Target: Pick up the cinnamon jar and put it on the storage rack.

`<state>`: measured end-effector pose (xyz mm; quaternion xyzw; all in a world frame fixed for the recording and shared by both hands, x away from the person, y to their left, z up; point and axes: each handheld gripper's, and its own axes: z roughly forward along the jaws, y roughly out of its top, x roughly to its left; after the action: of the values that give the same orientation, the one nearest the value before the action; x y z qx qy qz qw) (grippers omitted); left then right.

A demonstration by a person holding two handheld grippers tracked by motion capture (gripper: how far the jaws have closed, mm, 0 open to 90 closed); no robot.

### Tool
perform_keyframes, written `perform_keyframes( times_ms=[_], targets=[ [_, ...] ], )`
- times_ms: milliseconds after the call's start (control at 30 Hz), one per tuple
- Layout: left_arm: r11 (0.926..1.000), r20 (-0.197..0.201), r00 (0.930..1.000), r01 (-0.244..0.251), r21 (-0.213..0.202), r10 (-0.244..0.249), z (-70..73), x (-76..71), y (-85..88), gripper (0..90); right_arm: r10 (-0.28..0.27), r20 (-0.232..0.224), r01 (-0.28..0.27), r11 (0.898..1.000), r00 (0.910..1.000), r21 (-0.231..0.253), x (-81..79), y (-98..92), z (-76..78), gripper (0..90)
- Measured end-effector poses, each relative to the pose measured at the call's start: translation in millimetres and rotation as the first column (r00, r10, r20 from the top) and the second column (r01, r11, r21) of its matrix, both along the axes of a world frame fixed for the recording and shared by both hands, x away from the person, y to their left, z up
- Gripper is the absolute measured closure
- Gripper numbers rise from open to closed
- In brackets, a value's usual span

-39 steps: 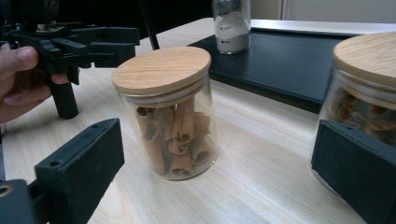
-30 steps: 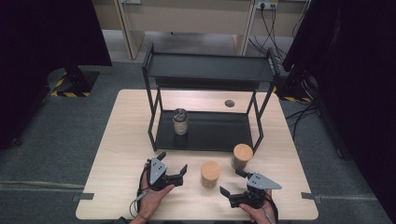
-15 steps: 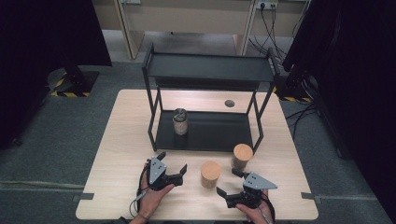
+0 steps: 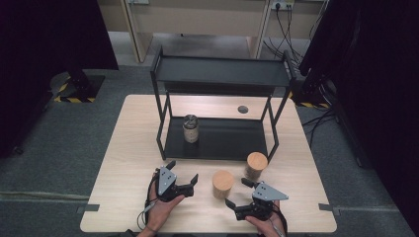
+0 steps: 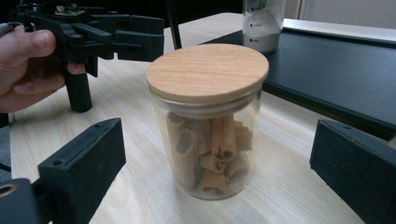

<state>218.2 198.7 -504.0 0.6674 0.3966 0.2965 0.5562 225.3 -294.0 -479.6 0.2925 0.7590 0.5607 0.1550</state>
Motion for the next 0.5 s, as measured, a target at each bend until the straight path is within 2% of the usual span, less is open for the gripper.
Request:
perform_keyframes(
  times_ms=[500],
  targets=[
    [1.0000, 0.002, 1.0000, 0.001, 0.001, -0.001, -0.1, -0.3, -0.3, 3.7, 0.013, 0.011, -0.012, 1.000, 0.9999, -0.020, 6.9, 13.8, 2.2, 4.6]
  ],
)
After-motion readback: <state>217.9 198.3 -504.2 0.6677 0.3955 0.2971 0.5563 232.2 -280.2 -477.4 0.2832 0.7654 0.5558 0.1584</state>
